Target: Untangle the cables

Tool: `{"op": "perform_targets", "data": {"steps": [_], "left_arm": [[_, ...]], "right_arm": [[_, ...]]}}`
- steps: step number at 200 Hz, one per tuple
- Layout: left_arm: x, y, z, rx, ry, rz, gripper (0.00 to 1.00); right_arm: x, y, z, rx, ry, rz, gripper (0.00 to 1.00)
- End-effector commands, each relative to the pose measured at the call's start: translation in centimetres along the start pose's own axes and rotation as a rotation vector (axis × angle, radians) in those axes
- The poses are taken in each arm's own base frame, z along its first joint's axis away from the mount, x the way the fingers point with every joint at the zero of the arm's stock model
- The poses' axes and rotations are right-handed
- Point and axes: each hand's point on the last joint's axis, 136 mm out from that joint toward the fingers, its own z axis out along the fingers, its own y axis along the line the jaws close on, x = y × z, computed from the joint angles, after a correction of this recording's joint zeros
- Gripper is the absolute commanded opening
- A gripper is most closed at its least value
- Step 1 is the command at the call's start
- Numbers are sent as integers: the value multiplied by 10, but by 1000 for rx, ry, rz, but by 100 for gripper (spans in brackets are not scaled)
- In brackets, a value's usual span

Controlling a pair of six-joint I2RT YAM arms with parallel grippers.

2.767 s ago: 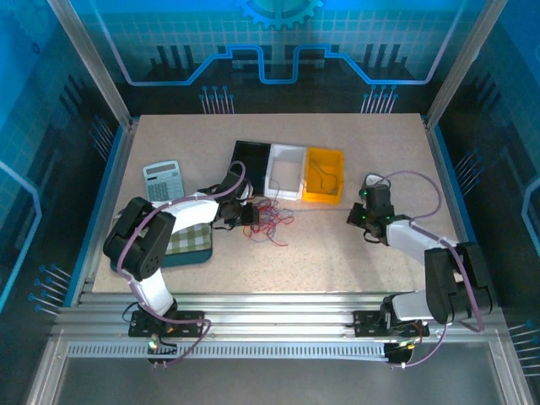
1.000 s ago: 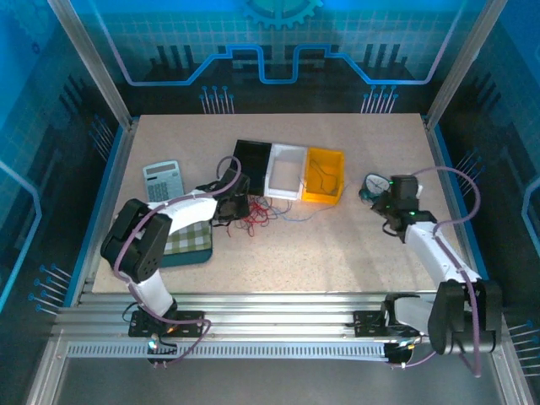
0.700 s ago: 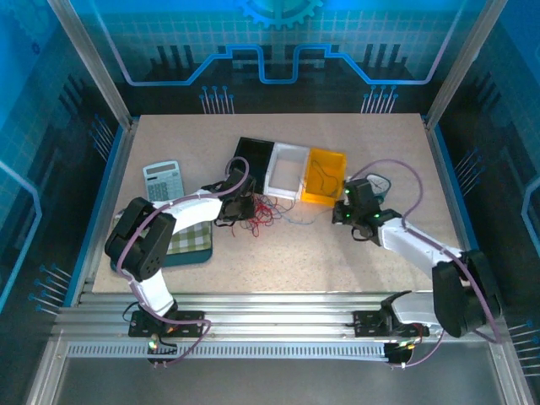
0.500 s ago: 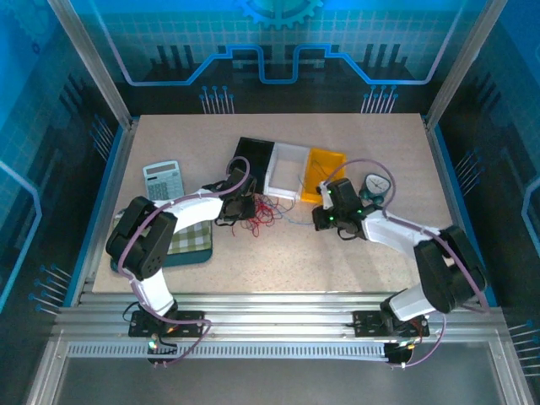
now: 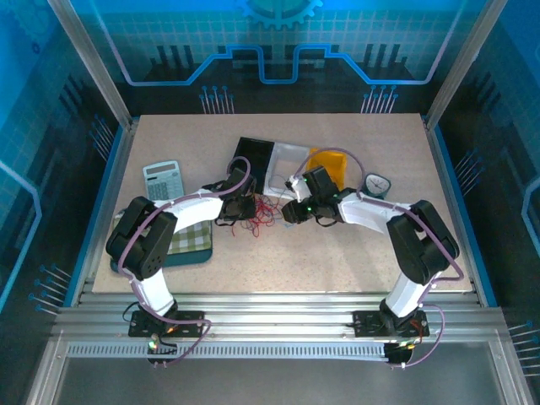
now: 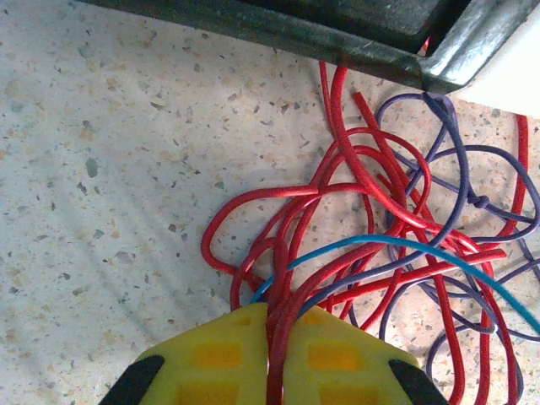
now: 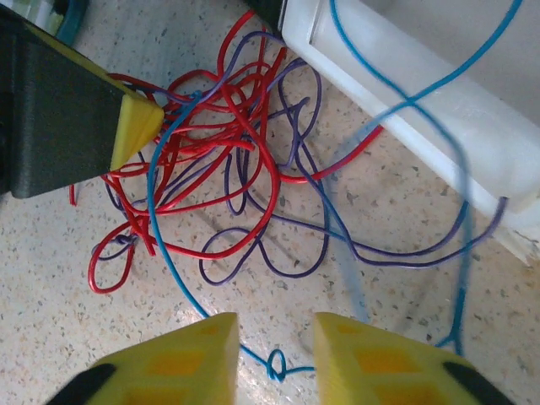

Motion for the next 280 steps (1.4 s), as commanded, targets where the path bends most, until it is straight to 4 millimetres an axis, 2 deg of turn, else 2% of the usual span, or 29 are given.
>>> {"op": "perform_targets", "data": {"steps": [1,35,65,129,155,178,199,232,280], "left_arm": [[32,3,11,-8,119,35,0],[32,3,11,-8,120,37,0],[33,3,12,-9,124,37,0],[34,3,16,-3,133,37,0],[35,2,16,-1,134,39,0],[35,2,18,0,137,40,0],[34,1,18,4,138,40,0],[34,1,17,5,138,39,0],[35,3,15,-4,137,38,0]], "right_arm": [[6,6,9,-33,62,-31,33],[16,16,12,-79,100,-50,38],[17,20,9,-93,94,-59,52],[10,27,-22,-70,31,-98,68],[12,12,-34,5,-6,-82,78],[13,-4,-40,10,-7,-20,80],[12,-10,-37,-18,-1,23,81],[10,-23,-22,-11,28,53,82],[4,-15,-10,-79,32,4,83]]}}
